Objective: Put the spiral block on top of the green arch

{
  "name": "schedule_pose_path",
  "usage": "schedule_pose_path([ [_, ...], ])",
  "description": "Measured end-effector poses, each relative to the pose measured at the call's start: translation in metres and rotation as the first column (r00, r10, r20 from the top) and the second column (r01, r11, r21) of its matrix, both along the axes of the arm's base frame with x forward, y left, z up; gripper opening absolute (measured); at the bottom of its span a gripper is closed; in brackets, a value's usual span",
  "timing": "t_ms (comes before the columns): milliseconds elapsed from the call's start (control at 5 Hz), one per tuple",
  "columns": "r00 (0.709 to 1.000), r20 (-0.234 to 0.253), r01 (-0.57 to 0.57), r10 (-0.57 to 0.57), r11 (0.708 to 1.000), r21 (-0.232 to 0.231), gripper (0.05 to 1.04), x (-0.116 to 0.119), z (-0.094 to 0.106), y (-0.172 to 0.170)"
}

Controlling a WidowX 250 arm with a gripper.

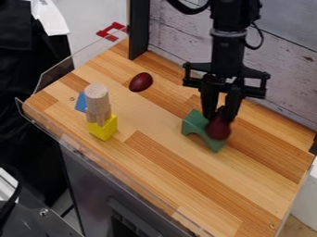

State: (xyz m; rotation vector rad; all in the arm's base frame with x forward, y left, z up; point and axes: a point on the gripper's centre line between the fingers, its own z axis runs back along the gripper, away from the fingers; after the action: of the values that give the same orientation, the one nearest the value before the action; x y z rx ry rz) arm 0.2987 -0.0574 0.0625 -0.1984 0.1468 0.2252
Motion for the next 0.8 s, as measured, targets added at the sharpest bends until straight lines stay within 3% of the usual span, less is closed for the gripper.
schedule_pose_path([
  [400, 1.0, 0.008, -0.018, 0.017, 1.0, 0.026, 0.302, 0.0029, 0.0004, 0.0109],
  [800, 1.0, 0.012, -0.026, 0.026, 1.0, 0.011, 0.349, 0.0052, 0.0028, 0.0119],
])
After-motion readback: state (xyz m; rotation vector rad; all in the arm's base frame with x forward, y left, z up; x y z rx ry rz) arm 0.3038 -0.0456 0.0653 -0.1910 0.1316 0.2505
